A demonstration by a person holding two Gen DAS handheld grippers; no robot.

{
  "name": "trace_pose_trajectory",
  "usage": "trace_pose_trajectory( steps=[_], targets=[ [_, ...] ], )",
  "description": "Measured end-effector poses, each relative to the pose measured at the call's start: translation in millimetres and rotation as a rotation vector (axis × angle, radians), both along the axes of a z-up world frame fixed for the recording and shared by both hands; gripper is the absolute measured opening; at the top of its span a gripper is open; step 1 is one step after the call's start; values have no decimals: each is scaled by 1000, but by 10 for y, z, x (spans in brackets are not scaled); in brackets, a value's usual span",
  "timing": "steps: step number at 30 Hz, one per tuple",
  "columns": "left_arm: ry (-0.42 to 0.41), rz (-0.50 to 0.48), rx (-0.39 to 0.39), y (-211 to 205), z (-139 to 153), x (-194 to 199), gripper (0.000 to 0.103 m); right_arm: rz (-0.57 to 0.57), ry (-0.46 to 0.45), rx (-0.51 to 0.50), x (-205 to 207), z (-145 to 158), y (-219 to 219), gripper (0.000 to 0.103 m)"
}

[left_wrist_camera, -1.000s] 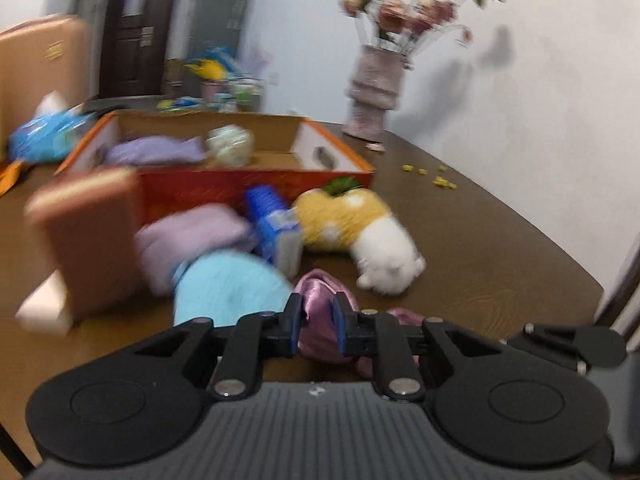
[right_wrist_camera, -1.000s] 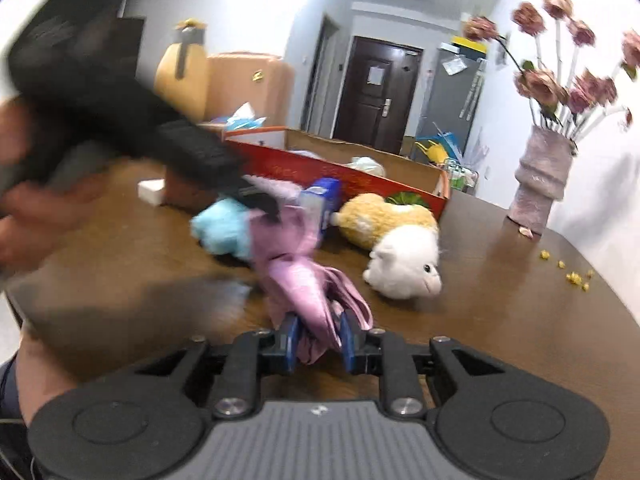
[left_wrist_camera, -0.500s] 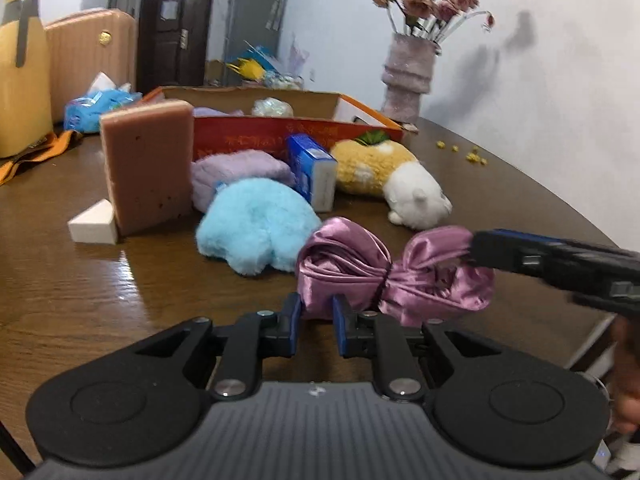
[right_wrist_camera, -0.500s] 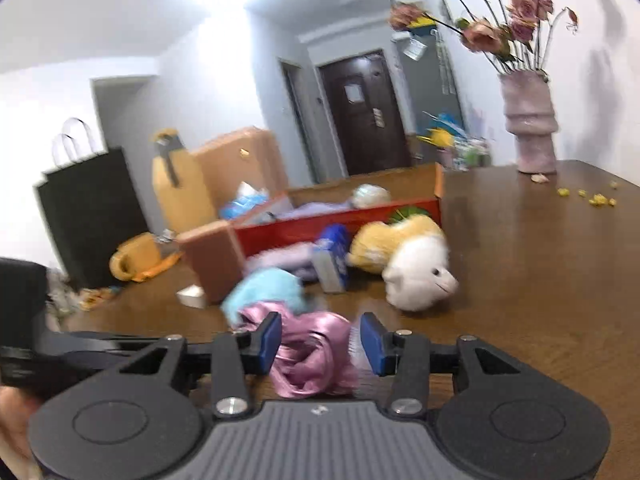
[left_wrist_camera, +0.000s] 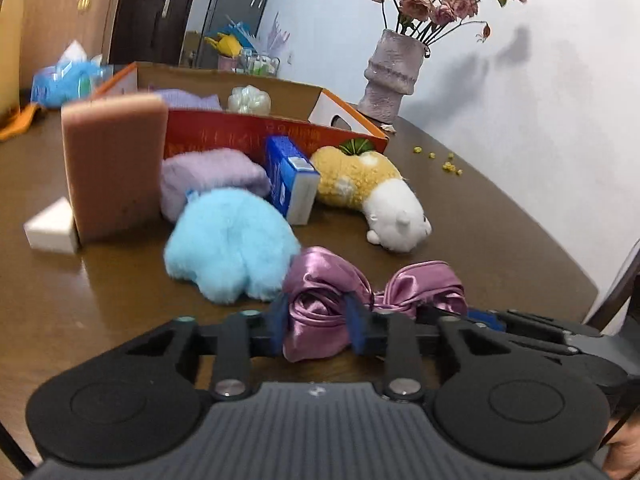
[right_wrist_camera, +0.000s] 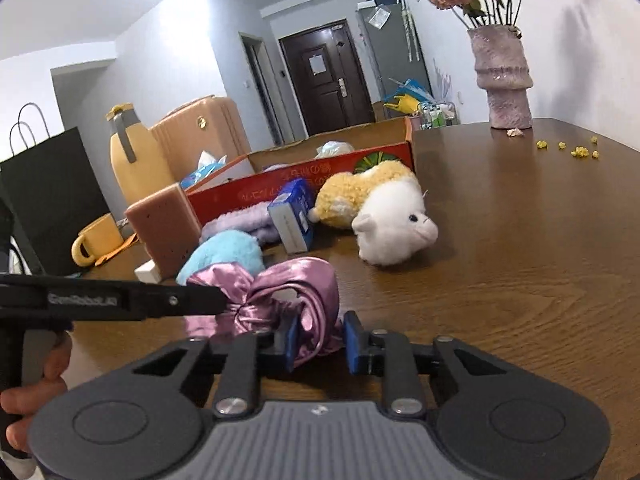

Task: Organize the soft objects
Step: 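Carry the pink scrunchie into the box and open the right gripper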

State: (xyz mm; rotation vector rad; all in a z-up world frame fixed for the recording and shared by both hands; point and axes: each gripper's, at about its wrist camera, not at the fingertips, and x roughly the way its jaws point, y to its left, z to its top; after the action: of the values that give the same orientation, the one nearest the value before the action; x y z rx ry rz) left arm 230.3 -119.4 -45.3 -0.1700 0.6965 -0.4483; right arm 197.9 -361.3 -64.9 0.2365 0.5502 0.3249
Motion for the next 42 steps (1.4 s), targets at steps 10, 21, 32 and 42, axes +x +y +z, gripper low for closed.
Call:
trace_pose_trajectory(
  steps=[10, 21, 32, 42],
  targets=[
    [-67, -46, -35, 93, 269, -126, 14, 5, -46, 58, -84, 305, -38, 9],
    [54, -71, -80, -348, 1336, 2274, 14, -58, -148, -133, 2050, 1539, -182, 9],
    [227, 121, 107, -573, 482, 4020, 24, -45, 204, -259, 4192, 846, 102, 8],
    [112, 61, 226, -572, 948, 3811, 60, -89, 183, -293, 3984, 1095, 61, 48]
  ],
)
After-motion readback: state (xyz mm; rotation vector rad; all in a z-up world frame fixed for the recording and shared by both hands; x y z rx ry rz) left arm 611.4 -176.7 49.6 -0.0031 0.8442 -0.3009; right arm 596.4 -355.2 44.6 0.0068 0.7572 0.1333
